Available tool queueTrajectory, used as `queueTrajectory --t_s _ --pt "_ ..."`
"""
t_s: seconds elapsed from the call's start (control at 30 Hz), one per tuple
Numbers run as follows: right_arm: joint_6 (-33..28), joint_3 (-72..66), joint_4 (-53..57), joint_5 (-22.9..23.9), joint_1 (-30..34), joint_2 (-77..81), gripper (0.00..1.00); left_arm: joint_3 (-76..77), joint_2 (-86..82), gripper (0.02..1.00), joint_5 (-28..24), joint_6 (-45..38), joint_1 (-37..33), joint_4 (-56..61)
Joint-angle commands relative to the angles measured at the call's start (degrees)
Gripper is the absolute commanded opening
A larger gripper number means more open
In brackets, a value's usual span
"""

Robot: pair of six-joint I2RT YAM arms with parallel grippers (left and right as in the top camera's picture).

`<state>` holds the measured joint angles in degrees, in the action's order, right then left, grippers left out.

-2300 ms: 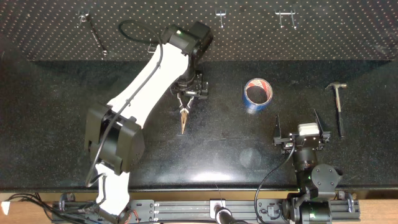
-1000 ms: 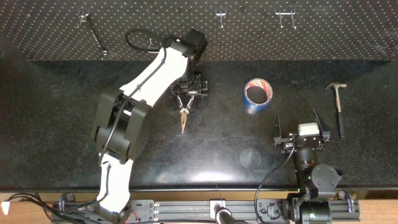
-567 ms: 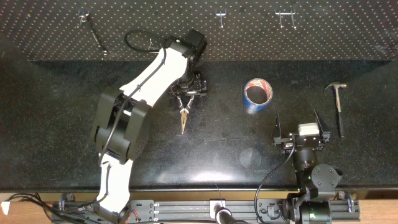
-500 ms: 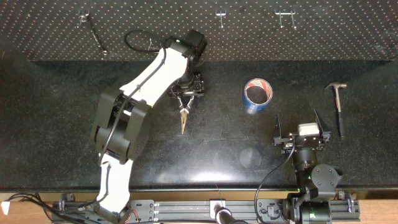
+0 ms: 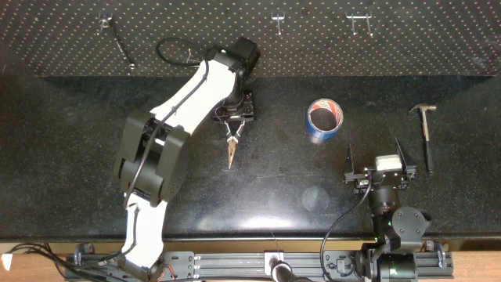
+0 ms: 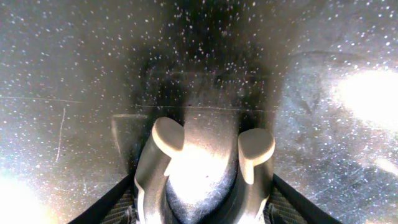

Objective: Place Tools Onto Pegboard

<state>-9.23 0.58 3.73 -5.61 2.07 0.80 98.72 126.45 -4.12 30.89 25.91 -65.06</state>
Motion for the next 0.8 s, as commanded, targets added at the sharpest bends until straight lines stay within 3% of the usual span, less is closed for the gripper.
queueTrajectory --t_s 0.03,0.1,0.23,0.3,0.47,0.5,0.6,0.77,0.8 --pt "0.8 -0.3 0.1 0.5 -0.4 -0.5 0.976 -1.3 1.1 0.027 -1.7 0.4 -0.1 0.4" --pt "0.8 -0.3 0.1 0.5 -0.4 -0.5 0.976 -1.3 -3.1 0.031 1.5 0.4 0.9 0.4" --pt "0.9 -0.3 0.1 0.5 -0.4 -0.5 0.976 -1.3 -19.6 0.029 16.2 0.4 3.6 0.5" --pt "0.8 -0.3 0.1 0.5 -0.4 -0.5 0.974 -1.3 -26.1 0.029 19.3 0.4 3.7 0.3" --pt "0.8 -0.3 0.1 0.5 -0.4 -0.5 0.974 -3.1 -39.8 0.029 40.5 0.1 3.7 4.9" --pt "0.9 -0.3 0.1 0.5 -0.4 -0.5 0.974 -6.8 -40.7 0.029 45.5 -1.0 3.7 13.6" --pt "0.8 -0.3 0.1 0.5 -0.4 -0.5 0.974 -19.5 -43.8 0.029 45.5 -12.7 3.7 44.8" --pt "0.8 -0.3 0.1 0.5 -0.4 -0.5 0.976 -44.2 -48.0 0.029 45.5 -21.0 3.7 90.6" --pt "0.8 -0.3 0.1 0.5 -0.4 -0.5 0.976 -46.2 -48.0 0.029 46.1 -21.8 3.7 95.0"
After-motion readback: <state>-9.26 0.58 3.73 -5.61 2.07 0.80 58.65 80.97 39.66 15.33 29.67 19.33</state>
